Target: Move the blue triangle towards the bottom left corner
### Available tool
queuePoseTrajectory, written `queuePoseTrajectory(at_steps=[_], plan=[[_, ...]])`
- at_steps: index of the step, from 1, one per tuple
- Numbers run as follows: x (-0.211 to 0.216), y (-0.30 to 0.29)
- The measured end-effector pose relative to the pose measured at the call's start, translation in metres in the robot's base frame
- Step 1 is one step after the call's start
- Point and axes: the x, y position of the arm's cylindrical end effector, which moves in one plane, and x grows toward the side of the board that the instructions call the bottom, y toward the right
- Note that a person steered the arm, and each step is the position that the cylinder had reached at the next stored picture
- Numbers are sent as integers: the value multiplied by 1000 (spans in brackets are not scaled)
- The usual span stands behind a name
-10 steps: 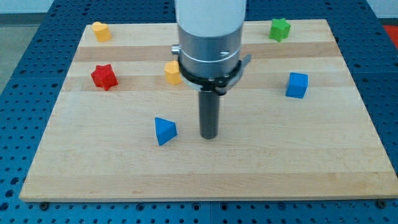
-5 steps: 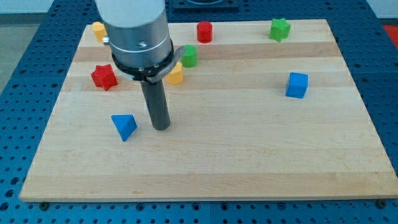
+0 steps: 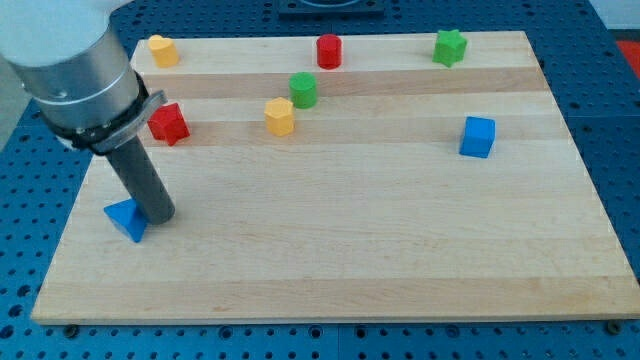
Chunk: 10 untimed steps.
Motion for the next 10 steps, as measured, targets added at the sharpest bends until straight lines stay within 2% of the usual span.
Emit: queuePoseTrajectory(at_steps=[2, 3, 4, 6, 7, 8, 10], plan=[[-3, -39], [21, -40], [28, -40], [1, -41], [-1, -59], [8, -87], [35, -83]])
